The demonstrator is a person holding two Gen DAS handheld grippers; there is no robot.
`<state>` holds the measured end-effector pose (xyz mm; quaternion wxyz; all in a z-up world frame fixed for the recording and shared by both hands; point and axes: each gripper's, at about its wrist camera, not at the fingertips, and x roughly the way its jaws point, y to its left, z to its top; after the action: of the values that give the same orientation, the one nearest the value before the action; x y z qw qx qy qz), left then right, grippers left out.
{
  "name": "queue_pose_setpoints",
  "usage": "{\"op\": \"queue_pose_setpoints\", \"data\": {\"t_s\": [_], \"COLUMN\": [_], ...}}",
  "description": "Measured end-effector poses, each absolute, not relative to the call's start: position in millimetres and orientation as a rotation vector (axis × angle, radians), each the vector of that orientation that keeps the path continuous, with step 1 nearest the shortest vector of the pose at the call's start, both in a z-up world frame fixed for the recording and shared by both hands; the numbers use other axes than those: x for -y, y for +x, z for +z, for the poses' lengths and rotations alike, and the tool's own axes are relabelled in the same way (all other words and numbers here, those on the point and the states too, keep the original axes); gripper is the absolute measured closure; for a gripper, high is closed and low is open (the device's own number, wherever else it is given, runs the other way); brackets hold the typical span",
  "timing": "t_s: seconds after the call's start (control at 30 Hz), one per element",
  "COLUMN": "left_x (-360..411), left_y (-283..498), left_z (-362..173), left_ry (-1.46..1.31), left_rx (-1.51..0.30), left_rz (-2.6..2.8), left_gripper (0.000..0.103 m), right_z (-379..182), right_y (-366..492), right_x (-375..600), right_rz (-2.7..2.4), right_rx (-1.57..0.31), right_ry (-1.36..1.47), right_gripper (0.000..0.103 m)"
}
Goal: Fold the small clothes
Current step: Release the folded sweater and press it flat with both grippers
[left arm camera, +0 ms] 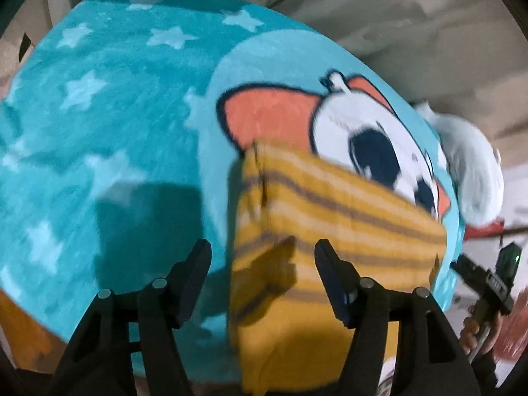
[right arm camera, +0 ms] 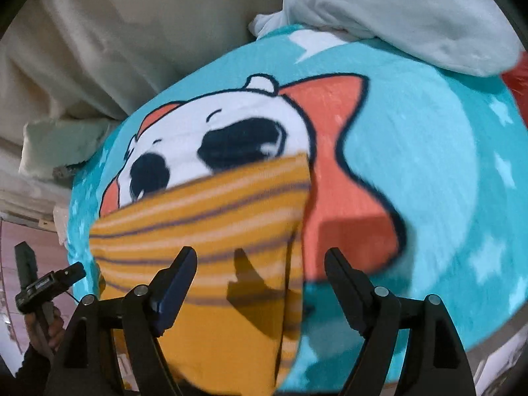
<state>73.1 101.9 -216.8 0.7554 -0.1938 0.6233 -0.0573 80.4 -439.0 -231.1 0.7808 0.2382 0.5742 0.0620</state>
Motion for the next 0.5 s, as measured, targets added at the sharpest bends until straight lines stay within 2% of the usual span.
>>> {"op": "queue_pose_setpoints", "data": {"t_s": [0.27,0.33,0.37,0.47,0.5], "left_x": [-73,-70,-68,-64,-64], "left_y": [122,126,127,126,126], "left_z": [-242,-252,-255,-254,-254], "left_ry": [-0.332,-0.354,-0.367,-0.349,-0.364], "left_rx": [-1.394,-1.435,-1.438,-1.424,-1.423], "left_rz": [-0.131,-0.137,-0.138,-0.136,-0.132], "left_gripper": [0.04,0.052,0.052,0.053,0.053], "right_z": [-262,-275,-281,-285,-285], "right_y": [147,151,153,151,151], "right_x": [453,454,456,456,454], "right_rz": [0.11,0.089,0.098,0.105,0.103], "right_rx": [-1.295,-1.331,-1.343,-1.332,-1.336], "right_ry": [0.508,0.509,0.533,0.548,0.537], "right_gripper": [0.019,0.025,0.029,0.031,0.043]}}
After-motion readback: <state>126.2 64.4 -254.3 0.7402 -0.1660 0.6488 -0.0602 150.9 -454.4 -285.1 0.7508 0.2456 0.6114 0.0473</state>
